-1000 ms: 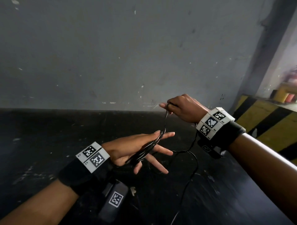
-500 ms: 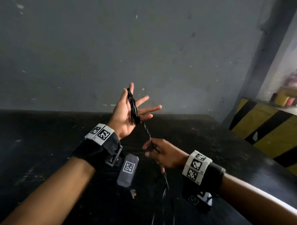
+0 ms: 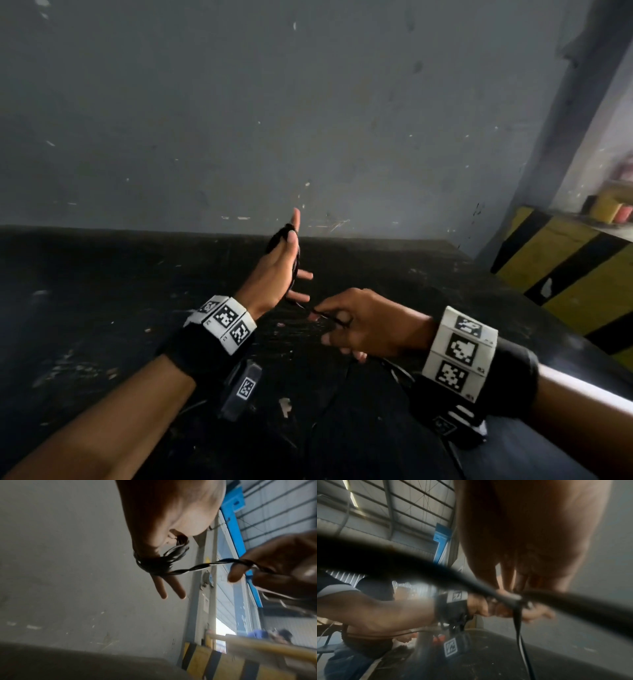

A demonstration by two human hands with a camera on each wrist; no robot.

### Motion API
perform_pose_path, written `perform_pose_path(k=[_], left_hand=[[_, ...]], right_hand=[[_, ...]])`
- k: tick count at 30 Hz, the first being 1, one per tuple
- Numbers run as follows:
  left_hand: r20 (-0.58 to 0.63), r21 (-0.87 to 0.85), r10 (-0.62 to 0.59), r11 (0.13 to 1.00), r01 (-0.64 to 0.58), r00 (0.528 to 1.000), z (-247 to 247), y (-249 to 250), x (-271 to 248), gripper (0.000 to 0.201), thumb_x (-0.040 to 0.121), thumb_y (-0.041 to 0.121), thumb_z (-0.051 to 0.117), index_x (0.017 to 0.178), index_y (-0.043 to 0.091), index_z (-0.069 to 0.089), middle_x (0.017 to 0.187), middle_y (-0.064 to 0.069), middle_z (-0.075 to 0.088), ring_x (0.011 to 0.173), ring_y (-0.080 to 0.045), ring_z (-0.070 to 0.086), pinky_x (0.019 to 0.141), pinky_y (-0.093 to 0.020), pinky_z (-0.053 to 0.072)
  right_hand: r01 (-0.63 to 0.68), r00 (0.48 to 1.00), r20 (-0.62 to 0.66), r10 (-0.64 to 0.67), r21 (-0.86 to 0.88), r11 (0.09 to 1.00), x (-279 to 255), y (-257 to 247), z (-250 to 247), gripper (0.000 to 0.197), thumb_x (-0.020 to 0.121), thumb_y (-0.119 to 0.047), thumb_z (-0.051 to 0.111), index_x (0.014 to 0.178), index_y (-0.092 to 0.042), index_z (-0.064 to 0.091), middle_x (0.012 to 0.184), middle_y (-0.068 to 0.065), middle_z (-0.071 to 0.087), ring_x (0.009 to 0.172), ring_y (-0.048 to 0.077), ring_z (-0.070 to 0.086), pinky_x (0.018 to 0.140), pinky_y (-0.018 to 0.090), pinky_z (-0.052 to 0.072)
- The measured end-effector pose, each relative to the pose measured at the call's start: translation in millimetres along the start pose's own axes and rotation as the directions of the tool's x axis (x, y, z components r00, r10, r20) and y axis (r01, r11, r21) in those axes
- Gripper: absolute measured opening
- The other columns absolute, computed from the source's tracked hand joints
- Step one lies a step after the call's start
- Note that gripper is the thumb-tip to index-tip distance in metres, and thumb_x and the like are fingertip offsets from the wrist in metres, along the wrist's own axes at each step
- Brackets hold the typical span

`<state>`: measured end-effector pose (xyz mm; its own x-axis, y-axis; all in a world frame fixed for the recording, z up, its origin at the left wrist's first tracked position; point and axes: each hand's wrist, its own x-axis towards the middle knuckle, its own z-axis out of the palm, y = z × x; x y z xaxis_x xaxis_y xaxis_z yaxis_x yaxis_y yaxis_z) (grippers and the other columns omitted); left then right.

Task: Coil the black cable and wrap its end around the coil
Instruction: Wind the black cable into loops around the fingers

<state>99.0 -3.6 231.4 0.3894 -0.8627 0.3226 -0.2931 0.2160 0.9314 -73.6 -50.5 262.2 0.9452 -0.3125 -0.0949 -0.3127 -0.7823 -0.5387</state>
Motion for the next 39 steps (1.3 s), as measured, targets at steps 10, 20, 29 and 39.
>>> perform_pose_path(k=[10,20,29,39], left_hand=[[0.078,0.451,0.035,0.890,-0.066,0.996,5.7,-26.3,-12.3,0.047,0.097,0.052,0.015,0.139,0.061,-0.004,0.146,0.002,0.036,0.106,-0.023,0.062,0.082,-0.044,0.057],[0.037,0.483,-0.096,0.873,0.066,0.995,-42.5,-27.0,-10.1,0.042,0.097,0.053,0.017,0.132,0.065,-0.002,0.153,-0.011,0.029,0.091,-0.022,0.066,0.066,-0.040,0.060],[0.594,0.150,-0.374,0.921,0.358,0.712,0.8,-17.3,-51.2,0.048,0.092,0.059,0.025,0.138,0.059,0.015,0.158,-0.008,0.023,0.099,-0.035,0.069,0.053,-0.037,0.061],[0.720,-0.220,-0.204,0.840,0.496,0.664,4.8,5.7,-71.0,0.047,0.090,0.061,0.020,0.136,0.062,0.026,0.150,-0.004,0.040,0.106,-0.044,0.062,0.045,-0.033,0.058]], right_hand=[[-0.049,0.979,0.179,0.095,-0.247,0.968,-5.5,7.3,-10.4,0.039,0.087,-0.008,0.058,0.124,-0.021,0.054,0.071,-0.008,0.065,0.061,0.010,0.063,0.069,0.025,0.054],[0.011,1.000,-0.010,-0.010,0.141,0.990,-23.5,27.0,-48.0,0.048,0.088,-0.048,0.044,0.099,-0.008,0.067,0.051,0.000,0.049,0.051,0.011,0.046,0.058,0.018,0.041],[0.230,0.874,-0.296,-0.386,-0.447,0.864,-6.6,7.8,-99.3,0.017,0.080,-0.031,0.070,0.088,-0.016,0.071,0.061,-0.016,0.057,0.058,-0.008,0.056,0.056,0.006,0.039],[0.165,0.809,-0.364,-0.461,-0.612,0.773,16.4,52.2,-114.4,0.066,0.073,-0.075,0.042,0.058,-0.013,0.060,0.050,-0.001,0.054,0.045,0.012,0.051,0.047,0.029,0.042]])
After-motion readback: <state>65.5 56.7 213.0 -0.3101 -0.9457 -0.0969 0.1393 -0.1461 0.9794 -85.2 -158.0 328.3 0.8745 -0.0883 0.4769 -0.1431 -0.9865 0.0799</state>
